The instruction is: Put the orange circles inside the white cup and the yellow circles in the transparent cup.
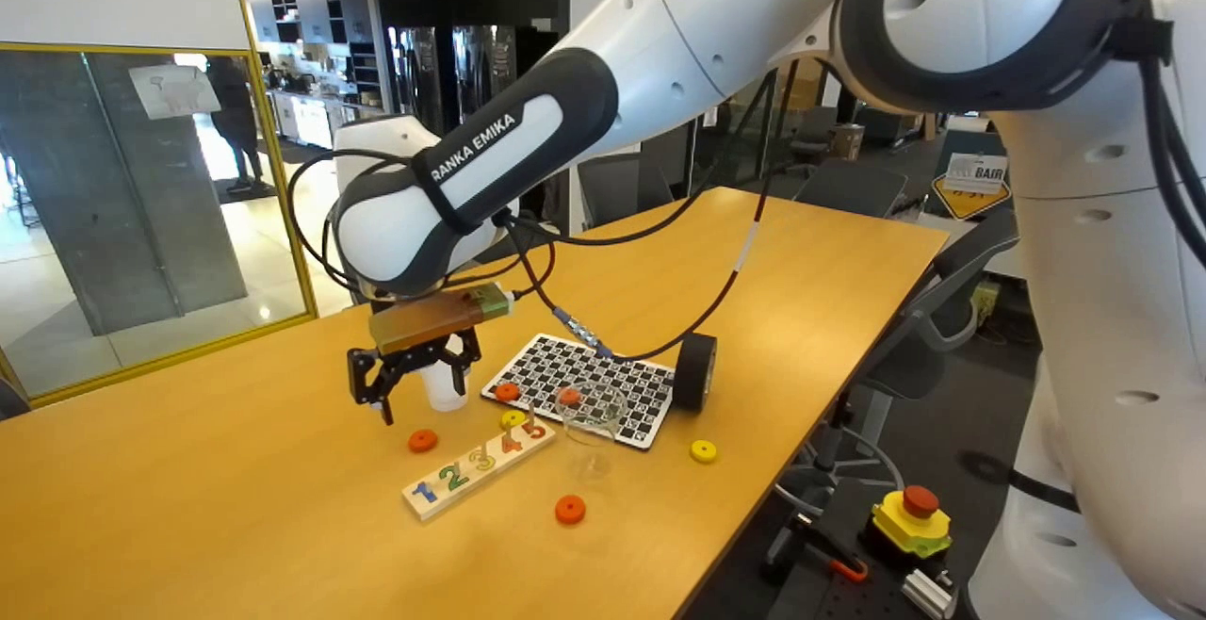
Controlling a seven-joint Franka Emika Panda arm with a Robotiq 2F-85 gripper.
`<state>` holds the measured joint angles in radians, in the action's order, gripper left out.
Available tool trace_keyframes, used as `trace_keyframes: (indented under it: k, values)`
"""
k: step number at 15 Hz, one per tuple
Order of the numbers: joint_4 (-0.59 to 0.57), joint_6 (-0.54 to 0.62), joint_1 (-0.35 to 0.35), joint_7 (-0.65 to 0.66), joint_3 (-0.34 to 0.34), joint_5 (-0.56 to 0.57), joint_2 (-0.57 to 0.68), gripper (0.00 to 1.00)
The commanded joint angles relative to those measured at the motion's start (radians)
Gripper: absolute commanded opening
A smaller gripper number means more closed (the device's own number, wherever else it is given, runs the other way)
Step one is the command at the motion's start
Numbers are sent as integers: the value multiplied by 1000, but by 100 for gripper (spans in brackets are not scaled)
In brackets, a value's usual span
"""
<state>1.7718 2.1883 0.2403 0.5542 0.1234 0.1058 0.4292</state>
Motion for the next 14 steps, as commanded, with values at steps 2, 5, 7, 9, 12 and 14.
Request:
trace_keyframes:
  k: [2, 5, 7, 9, 12, 14]
  values:
    - [-146, -6, 33, 17, -51, -6, 128, 100]
    - [-198, 10, 31, 11, -69, -18, 185, 100]
    - [-223, 12, 31, 8, -76, -26, 215, 100]
    - [-241, 20, 36, 19, -88, -25, 242, 100]
    - [-263, 33, 33, 15, -91, -38, 277, 100]
    - [-268, 49, 35, 21, -95, -42, 290, 100]
